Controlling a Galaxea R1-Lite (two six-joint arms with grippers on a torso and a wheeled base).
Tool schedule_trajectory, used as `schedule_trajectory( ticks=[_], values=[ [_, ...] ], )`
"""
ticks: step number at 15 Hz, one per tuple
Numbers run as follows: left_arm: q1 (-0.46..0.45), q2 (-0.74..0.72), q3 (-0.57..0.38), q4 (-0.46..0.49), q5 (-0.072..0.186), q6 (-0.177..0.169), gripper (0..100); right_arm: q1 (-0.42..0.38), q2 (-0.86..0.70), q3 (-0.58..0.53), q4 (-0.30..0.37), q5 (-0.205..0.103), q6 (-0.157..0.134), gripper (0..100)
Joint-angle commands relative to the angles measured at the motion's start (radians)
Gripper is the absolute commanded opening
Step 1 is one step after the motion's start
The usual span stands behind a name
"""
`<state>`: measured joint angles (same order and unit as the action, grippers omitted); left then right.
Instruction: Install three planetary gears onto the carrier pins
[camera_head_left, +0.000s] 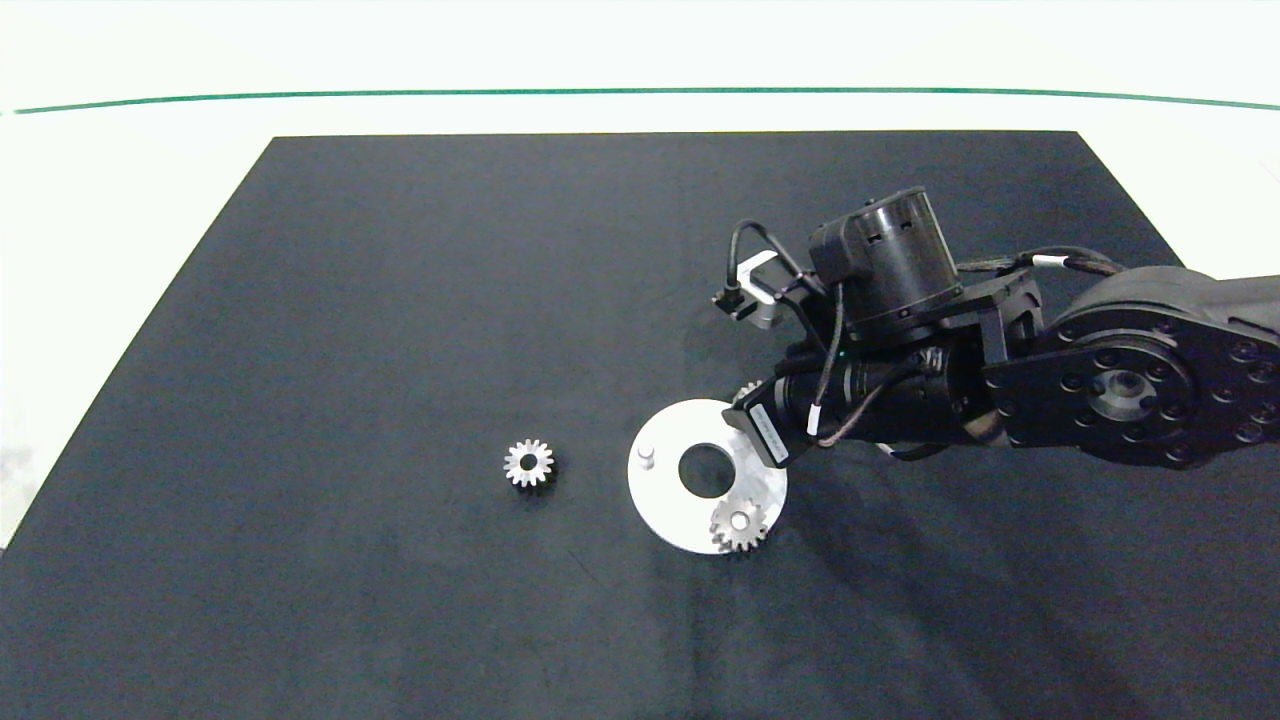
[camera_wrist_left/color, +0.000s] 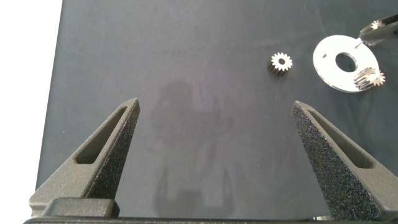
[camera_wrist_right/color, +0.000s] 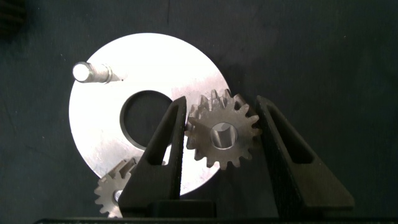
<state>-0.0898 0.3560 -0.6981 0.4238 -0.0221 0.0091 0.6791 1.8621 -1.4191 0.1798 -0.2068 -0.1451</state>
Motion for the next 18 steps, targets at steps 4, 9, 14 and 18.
schedule_trajectory(
  ticks=[4,9,14,18],
  values=[
    [-0.001,0.000,0.000,0.003,-0.001,0.002,100,0.000,0.026,-0.006,-0.006,0.000,0.010,0],
    [-0.001,0.000,0.000,0.003,-0.001,0.000,100,0.000,0.034,-0.012,-0.020,-0.002,0.009,0],
    [-0.001,0.000,-0.001,0.003,-0.001,0.000,100,-0.003,0.031,-0.011,-0.019,-0.002,0.010,100],
    [0.001,-0.002,0.002,0.003,0.001,0.000,100,-0.003,0.029,-0.011,-0.019,-0.002,0.015,100]
  ],
)
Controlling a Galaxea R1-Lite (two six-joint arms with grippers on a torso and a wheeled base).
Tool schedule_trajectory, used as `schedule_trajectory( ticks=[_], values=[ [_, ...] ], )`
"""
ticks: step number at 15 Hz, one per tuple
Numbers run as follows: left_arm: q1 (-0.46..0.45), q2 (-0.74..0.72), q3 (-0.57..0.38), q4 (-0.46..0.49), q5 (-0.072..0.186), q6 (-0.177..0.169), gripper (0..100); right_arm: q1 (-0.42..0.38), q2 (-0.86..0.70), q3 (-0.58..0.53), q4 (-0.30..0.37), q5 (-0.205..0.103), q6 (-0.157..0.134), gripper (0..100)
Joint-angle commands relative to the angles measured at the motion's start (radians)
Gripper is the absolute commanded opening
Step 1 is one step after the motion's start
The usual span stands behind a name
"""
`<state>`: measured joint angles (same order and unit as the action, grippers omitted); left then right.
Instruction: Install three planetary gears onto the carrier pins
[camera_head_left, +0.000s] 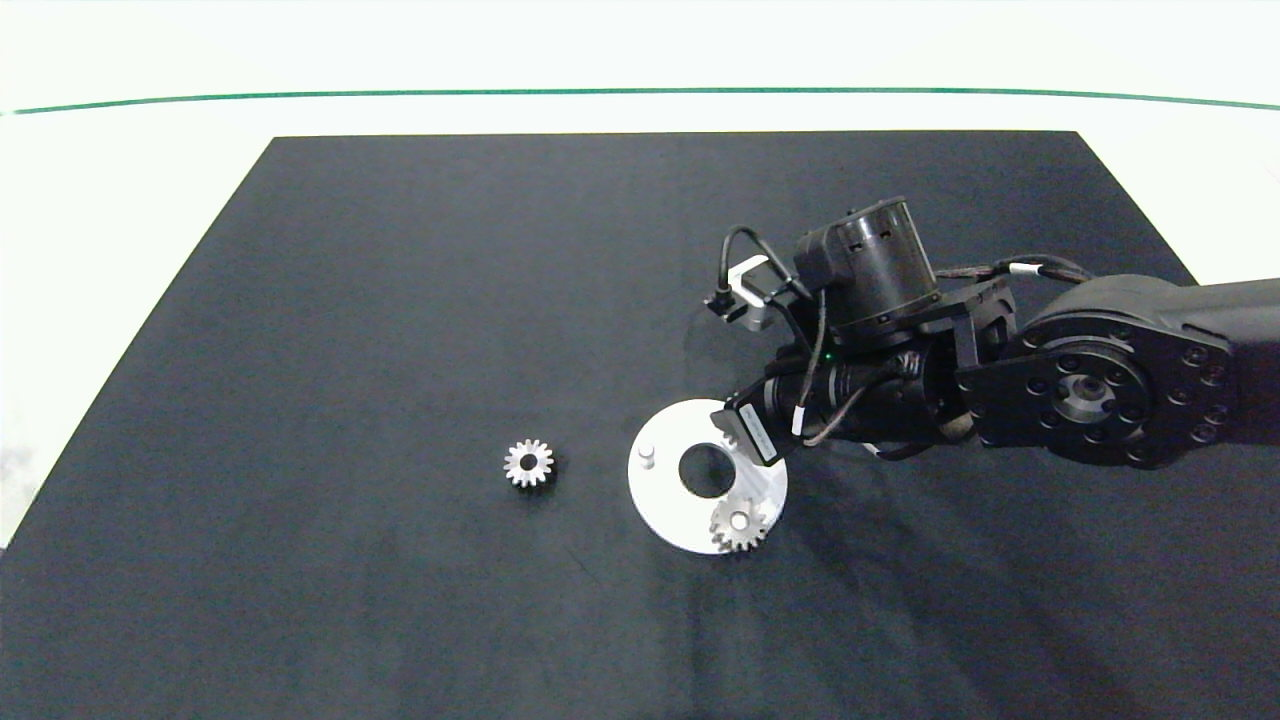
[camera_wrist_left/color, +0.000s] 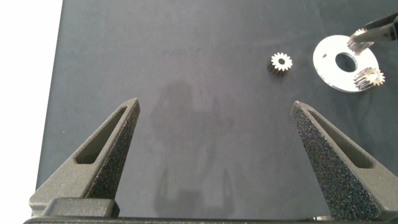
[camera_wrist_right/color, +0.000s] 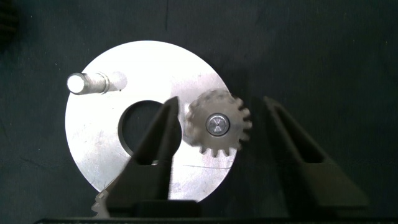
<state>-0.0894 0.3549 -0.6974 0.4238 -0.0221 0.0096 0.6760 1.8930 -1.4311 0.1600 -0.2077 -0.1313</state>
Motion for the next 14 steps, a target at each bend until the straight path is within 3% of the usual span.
schedule_trajectory(
  ticks=[1,2,4,5,7,11,12,14],
  values=[
    [0.000,-0.001,-0.002,0.003,0.001,0.001,100,0.001,-0.003,0.001,0.001,-0.001,0.001,100],
    [0.000,-0.002,-0.002,0.003,0.001,0.000,100,0.002,-0.008,0.003,0.001,-0.001,0.001,100],
    [-0.001,-0.005,0.001,0.003,0.001,0.000,100,0.017,-0.163,0.084,0.009,-0.002,-0.004,100],
    [-0.001,-0.005,0.010,0.003,0.001,0.001,100,0.037,-0.270,0.144,0.012,-0.013,-0.008,100],
    [-0.001,-0.005,0.033,0.003,-0.001,0.003,100,0.054,-0.479,0.281,0.049,-0.064,-0.010,100],
    [-0.016,0.079,0.058,-0.008,0.001,0.006,100,0.025,-0.897,0.509,0.092,-0.088,-0.007,100],
    [-0.036,0.122,0.064,-0.023,0.001,0.006,100,-0.030,-0.977,0.535,0.130,-0.091,-0.008,100],
    [-0.128,0.191,0.159,-0.122,0.002,0.006,100,-0.150,-1.147,0.549,0.285,-0.091,-0.010,100]
  ],
)
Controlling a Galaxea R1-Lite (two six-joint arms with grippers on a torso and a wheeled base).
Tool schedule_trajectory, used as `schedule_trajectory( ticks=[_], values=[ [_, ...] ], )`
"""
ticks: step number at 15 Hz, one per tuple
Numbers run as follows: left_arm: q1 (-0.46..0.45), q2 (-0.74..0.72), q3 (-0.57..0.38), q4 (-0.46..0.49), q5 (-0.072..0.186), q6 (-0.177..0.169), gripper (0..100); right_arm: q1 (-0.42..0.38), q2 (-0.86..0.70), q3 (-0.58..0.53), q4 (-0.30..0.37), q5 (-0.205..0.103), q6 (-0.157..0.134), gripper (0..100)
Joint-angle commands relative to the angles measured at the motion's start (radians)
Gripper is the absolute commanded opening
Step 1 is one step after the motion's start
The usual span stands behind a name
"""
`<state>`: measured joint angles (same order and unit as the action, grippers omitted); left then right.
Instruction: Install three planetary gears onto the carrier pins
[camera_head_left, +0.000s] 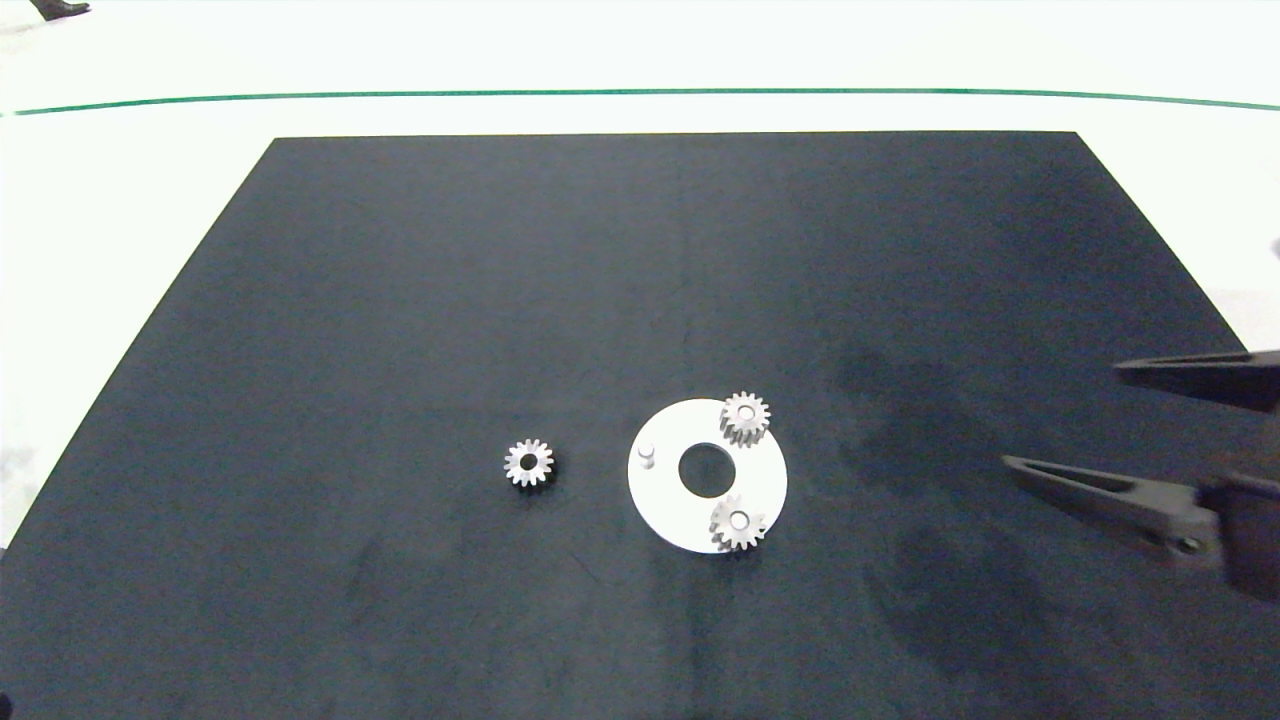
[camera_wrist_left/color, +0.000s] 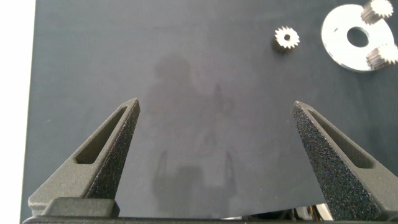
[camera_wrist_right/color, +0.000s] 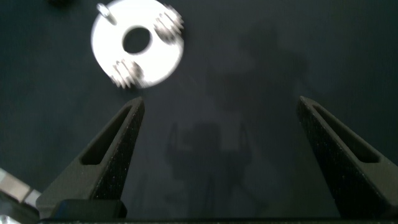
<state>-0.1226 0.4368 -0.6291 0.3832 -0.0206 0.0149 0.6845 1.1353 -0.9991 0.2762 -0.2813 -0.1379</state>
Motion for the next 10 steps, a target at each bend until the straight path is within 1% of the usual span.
schedule_trajectory(
  ticks=[1,2,3,4,5,6,7,8,9,10],
  values=[
    [-0.135,0.118,0.147,-0.150,0.001,0.011,100,-0.194,-0.457,0.117,0.218,-0.018,-0.005,100],
    [-0.175,0.154,0.200,-0.245,0.002,0.037,100,-0.230,-0.528,0.117,0.256,-0.018,-0.011,100],
    [-0.197,0.226,0.252,-0.359,0.005,0.071,100,-0.264,-0.591,0.117,0.287,-0.018,-0.023,100],
    [-0.198,0.359,0.309,-0.540,0.005,0.135,100,-0.319,-0.687,0.117,0.344,-0.018,-0.040,100],
    [-0.210,0.438,0.313,-0.618,0.005,0.185,100,-0.362,-0.744,0.117,0.383,-0.016,-0.069,100],
    [-0.235,0.490,0.304,-0.647,0.008,0.218,100,-0.393,-0.787,0.119,0.406,-0.016,-0.086,100],
    [-0.281,0.531,0.279,-0.649,0.016,0.227,100,-0.413,-0.822,0.119,0.420,-0.016,-0.086,100],
    [-0.336,0.574,0.252,-0.639,0.036,0.227,100,-0.430,-0.858,0.120,0.440,-0.016,-0.088,100],
    [-0.365,0.626,0.230,-0.638,0.053,0.227,100,-0.444,-0.875,0.122,0.452,-0.016,-0.088,100],
    [-0.394,0.677,0.195,-0.636,0.062,0.227,100,-0.456,-0.887,0.123,0.460,-0.016,-0.088,100]
  ],
)
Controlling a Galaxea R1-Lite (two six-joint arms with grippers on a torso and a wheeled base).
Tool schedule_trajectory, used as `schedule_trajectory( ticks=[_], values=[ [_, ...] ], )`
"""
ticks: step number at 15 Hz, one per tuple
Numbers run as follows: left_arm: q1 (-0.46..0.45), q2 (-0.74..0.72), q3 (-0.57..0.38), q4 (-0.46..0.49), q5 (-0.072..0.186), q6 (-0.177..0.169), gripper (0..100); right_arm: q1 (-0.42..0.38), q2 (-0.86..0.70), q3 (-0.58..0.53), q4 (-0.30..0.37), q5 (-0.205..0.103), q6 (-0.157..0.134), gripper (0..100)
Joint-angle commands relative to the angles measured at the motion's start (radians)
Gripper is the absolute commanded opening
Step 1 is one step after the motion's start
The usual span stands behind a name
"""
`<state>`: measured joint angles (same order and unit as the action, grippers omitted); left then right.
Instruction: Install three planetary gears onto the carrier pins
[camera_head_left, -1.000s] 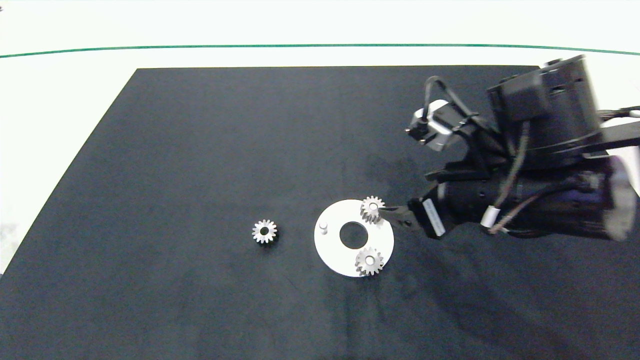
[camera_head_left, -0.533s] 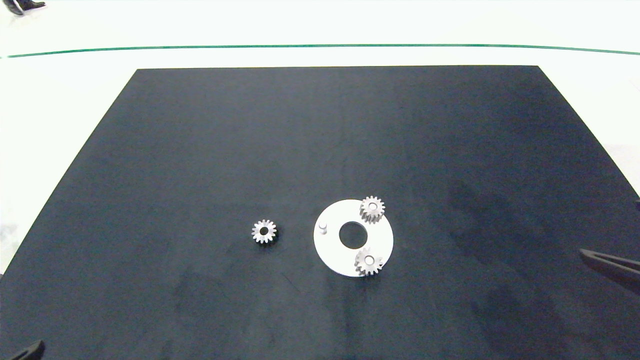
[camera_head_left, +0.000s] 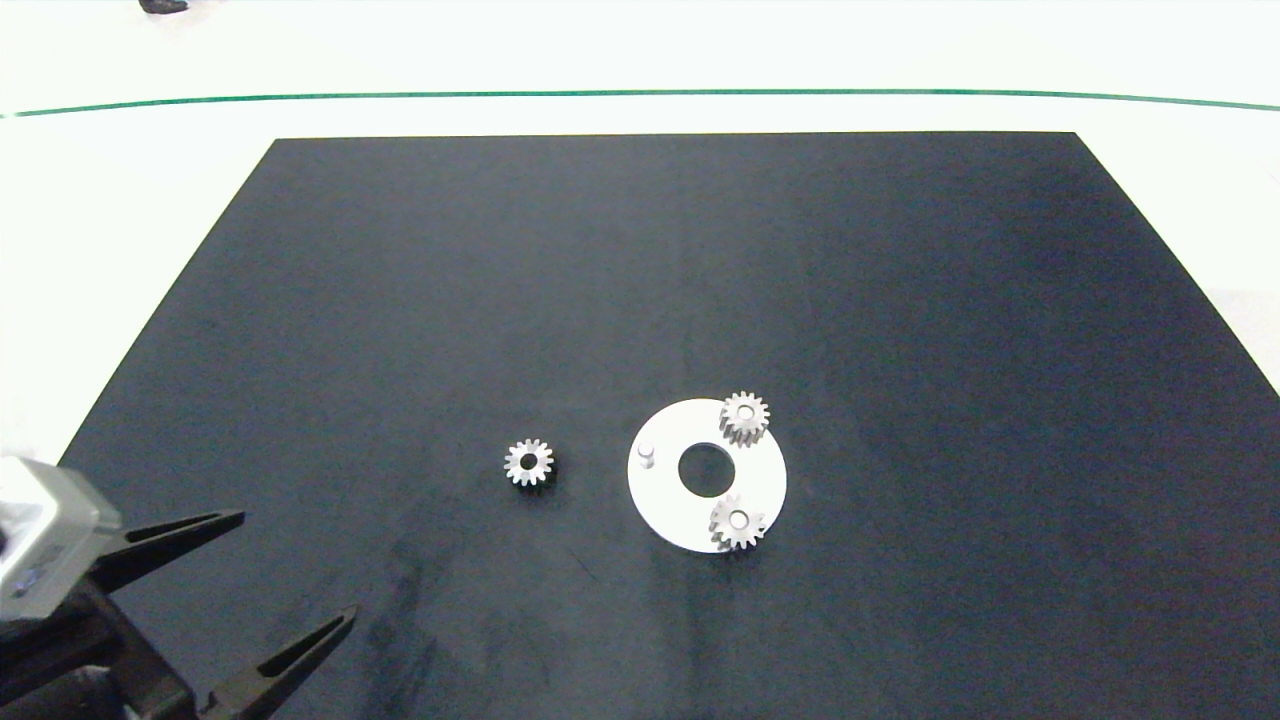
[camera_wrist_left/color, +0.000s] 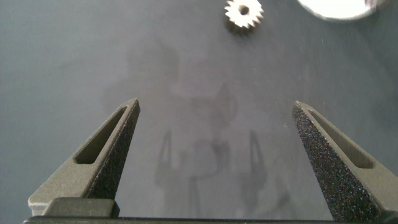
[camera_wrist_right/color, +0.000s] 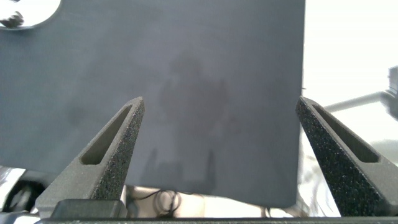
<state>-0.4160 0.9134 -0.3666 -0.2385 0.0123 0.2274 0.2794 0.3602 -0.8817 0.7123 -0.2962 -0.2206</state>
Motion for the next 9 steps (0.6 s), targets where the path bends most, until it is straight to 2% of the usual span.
schedule_trajectory(
  ticks=[1,5,6,9],
  values=[
    [-0.139,0.246,-0.109,-0.013,0.041,0.015,100,-0.054,-0.119,0.006,0.030,-0.001,-0.005,100],
    [-0.239,0.430,-0.216,-0.024,0.127,0.018,100,-0.057,-0.155,0.029,0.049,-0.001,-0.006,100],
    [-0.239,0.453,-0.241,-0.022,0.138,0.020,100,-0.057,-0.162,0.033,0.050,-0.001,-0.006,100],
    [-0.236,0.510,-0.310,-0.031,0.143,0.020,100,-0.057,-0.170,0.032,0.050,-0.001,-0.006,100]
  ],
)
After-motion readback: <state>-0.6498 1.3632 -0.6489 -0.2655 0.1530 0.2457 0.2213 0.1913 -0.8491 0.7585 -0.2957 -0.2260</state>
